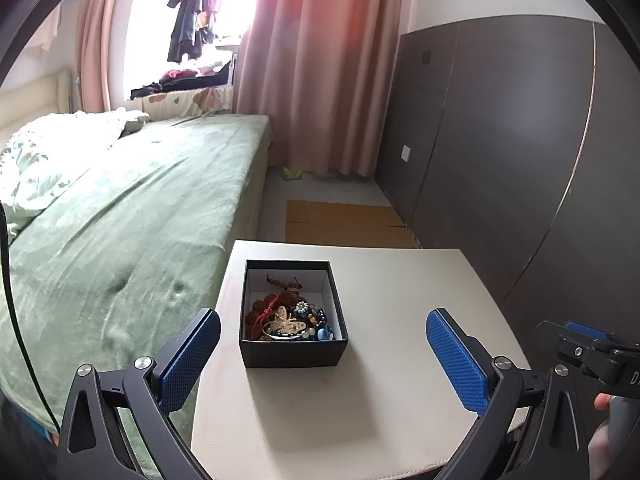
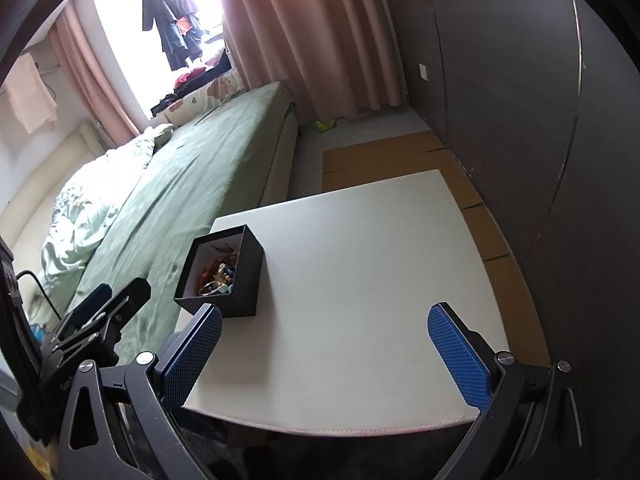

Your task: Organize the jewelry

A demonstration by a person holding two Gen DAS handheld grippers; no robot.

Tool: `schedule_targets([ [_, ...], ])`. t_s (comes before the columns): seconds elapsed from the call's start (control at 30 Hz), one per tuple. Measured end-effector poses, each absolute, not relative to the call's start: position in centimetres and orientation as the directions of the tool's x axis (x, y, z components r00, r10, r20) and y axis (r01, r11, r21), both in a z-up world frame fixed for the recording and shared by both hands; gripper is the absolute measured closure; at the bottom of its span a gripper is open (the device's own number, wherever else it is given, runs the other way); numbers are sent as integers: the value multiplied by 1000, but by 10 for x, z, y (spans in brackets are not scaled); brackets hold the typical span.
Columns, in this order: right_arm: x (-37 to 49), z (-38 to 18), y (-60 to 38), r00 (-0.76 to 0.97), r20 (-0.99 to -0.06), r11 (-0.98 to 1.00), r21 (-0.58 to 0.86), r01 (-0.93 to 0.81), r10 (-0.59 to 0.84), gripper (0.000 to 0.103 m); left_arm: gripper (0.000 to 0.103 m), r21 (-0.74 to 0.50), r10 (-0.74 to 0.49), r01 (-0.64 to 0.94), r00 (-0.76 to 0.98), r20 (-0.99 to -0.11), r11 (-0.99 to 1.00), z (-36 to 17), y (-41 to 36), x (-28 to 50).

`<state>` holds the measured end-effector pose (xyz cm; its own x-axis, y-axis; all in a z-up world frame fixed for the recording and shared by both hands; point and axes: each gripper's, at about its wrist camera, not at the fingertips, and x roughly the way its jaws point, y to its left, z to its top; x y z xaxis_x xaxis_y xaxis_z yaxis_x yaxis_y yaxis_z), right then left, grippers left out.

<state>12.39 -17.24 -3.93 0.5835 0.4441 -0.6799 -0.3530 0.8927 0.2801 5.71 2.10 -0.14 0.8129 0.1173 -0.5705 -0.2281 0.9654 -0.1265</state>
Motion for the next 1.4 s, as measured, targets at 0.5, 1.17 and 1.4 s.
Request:
schedule_targets([
  [0.5,123,-41,-172,589,-695,906,245,-346,413,0,1,-131,116,-232,809,-576,964,-3,22,58],
  [1.17,119,-40,-171,587,-701,908,234,-347,405,0,1,-131,104,-222,801,-589,966,-6,18,59],
  [1.4,119,-40,-170,582,-705,908,237,-346,406,0,1,-123,108,-220,804,-585,968,-6,17,59],
])
